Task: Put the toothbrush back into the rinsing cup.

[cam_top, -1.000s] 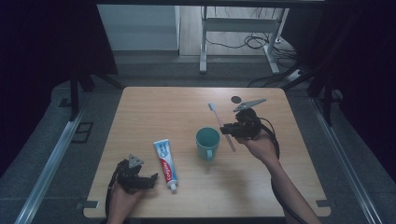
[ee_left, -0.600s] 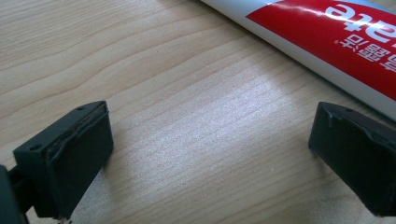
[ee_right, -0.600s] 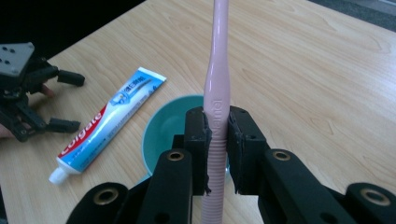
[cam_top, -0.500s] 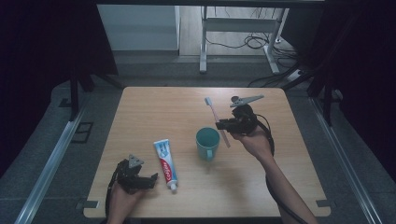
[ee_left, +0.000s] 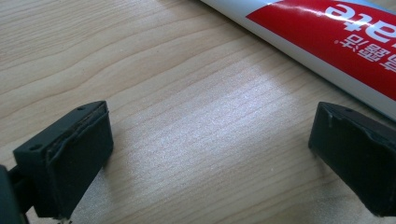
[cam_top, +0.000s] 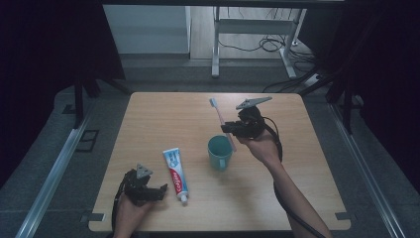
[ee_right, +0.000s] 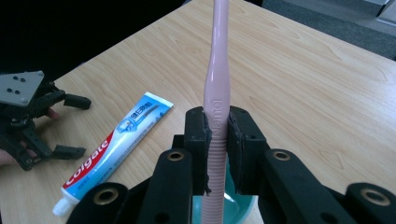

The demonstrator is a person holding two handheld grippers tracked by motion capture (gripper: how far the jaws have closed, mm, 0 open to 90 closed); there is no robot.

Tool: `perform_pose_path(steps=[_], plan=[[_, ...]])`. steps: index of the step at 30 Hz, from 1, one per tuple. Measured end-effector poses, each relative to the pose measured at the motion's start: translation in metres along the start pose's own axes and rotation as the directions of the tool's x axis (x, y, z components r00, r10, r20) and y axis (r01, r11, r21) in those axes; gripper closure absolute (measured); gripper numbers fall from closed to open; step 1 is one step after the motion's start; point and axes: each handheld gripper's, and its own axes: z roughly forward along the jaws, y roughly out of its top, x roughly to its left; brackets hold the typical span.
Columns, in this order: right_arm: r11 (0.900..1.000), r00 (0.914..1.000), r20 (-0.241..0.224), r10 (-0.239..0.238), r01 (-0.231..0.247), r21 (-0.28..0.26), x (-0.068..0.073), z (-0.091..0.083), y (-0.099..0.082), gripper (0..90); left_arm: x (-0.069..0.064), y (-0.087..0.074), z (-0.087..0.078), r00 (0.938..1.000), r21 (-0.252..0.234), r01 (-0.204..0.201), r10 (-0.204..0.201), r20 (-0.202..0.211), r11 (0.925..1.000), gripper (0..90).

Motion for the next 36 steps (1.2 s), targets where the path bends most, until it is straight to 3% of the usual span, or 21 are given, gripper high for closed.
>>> perform_pose_path(steps=[14, 36], plan=[[0.9997, 0.9997, 0.001, -0.023, 0.023, -0.003, 0.009, 0.021, 0.005, 78.4, 0.000, 0.000, 0.000, 1.0000, 0.000, -0.002, 0.002, 0.001, 1.0000, 0.0], [0.9999, 0.9999, 0.003, 0.010, -0.010, 0.013, -0.003, 0.043, -0.022, 78.3, 0.000, 0.000, 0.000, 1.0000, 0.003, -0.005, 0.005, 0.003, 1.0000, 0.0]])
